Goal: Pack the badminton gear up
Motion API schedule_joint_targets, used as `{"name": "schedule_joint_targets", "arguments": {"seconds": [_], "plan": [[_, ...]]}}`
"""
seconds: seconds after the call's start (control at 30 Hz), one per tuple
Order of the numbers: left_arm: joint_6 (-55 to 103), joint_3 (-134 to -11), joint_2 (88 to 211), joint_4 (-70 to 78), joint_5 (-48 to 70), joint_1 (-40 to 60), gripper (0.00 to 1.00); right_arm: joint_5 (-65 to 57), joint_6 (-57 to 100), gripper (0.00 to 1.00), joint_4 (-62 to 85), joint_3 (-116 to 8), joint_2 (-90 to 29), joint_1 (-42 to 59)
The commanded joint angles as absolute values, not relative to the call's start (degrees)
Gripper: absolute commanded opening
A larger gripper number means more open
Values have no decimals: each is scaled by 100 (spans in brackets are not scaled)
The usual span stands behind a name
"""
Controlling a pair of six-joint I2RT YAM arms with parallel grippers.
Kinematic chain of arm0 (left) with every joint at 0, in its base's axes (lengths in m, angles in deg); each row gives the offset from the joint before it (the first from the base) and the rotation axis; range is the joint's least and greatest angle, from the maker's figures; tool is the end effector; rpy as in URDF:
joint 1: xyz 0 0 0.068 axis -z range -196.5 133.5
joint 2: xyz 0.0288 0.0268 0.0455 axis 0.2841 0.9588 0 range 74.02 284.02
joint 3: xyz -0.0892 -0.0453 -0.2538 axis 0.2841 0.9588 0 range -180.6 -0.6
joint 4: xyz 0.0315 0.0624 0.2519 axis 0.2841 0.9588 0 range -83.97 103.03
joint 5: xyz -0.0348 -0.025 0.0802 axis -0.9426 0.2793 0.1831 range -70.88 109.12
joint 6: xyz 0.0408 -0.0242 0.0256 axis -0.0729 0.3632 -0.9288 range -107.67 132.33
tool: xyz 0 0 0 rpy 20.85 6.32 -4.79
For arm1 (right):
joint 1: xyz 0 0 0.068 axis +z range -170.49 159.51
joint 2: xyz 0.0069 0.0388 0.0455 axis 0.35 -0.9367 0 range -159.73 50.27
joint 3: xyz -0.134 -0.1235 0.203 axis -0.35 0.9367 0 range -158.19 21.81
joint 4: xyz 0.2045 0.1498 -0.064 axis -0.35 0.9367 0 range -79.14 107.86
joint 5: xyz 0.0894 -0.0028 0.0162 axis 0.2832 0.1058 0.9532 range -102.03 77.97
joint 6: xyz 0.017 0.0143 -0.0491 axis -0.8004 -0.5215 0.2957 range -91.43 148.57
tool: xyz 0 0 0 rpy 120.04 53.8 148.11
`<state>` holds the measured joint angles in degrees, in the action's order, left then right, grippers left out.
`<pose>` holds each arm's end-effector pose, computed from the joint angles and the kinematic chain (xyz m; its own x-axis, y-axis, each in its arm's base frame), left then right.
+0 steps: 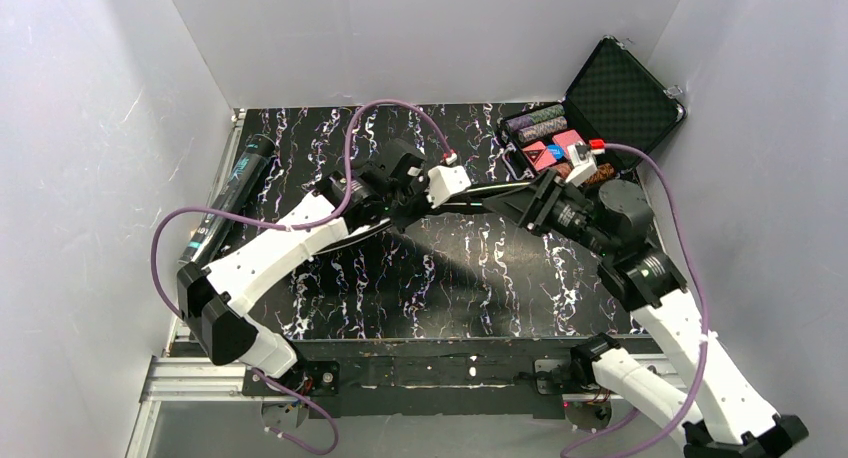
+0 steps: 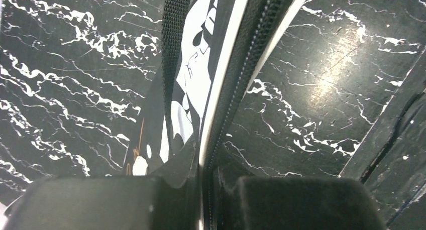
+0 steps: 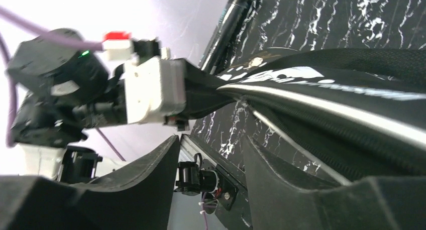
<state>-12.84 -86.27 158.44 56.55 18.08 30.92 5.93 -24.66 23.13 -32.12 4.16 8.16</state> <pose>0.2089 -0.2282 0.3584 -0.1474 0.7890 -0.5964 0.8917 0.3669 0.2650 0.1519 0.0955 0.3881 -0.6222 0.5285 -0.5776 -0.3800 0.4412 0.8130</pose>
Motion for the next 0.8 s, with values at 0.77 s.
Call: {"name": "schedule_joint_targets", "arguments": {"seconds": [0.77], "plan": [[-957, -10568, 16428, 6662, -136, 2807, 0, 230, -2242, 49, -68, -2709, -530, 850]]}}
